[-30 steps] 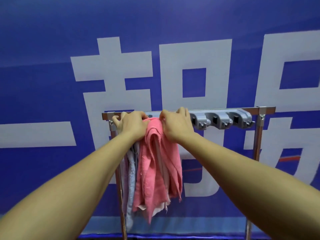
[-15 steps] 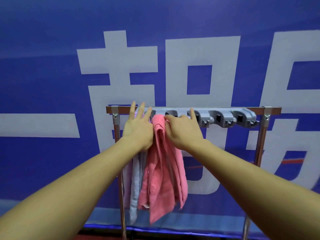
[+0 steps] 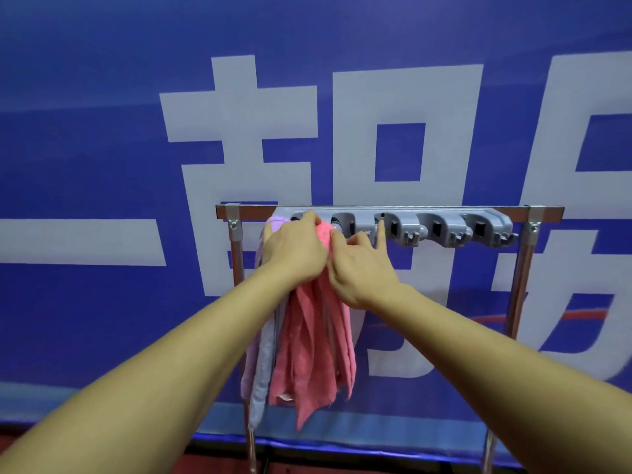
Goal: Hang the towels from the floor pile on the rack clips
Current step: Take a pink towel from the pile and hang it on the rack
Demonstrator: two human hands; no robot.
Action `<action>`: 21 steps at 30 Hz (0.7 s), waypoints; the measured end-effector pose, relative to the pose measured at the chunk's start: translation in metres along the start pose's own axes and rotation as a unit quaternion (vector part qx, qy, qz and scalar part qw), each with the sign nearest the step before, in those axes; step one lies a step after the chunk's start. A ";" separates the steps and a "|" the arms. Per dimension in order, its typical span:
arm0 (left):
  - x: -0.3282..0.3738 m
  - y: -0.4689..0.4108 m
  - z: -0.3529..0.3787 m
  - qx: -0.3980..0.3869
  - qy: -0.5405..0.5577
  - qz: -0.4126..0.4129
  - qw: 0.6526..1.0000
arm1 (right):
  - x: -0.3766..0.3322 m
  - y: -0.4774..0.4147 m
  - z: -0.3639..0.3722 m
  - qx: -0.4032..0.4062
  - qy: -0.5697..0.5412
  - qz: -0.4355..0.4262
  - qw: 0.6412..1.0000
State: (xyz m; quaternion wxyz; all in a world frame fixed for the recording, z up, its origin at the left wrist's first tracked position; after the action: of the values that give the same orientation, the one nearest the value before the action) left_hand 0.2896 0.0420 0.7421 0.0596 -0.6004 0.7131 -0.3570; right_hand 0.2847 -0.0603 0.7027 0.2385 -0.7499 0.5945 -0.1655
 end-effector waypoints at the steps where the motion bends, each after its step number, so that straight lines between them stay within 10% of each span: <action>1: 0.005 0.001 -0.002 0.000 -0.014 -0.008 1.000 | 0.000 0.000 0.000 0.000 0.000 0.000 1.000; 21: -0.017 0.135 -0.015 0.080 0.053 0.045 0.994 | 0.012 0.110 -0.016 0.011 -0.231 0.022 0.973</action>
State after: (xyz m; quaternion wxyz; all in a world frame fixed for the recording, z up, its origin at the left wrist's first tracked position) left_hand 0.1766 0.0667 0.6691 0.0856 -0.5409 0.7108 -0.4415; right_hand 0.1895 -0.0941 0.6549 0.3812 -0.7518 0.5379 0.0107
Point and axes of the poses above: each hand's wrist, its own y-axis away from the middle knuckle, its own z-axis out of the palm, x = y × z, the point moved 10 cm from there along -y, towards the middle knuckle, and after that the axes turned 5 degrees about x, right-handed, at the moved point
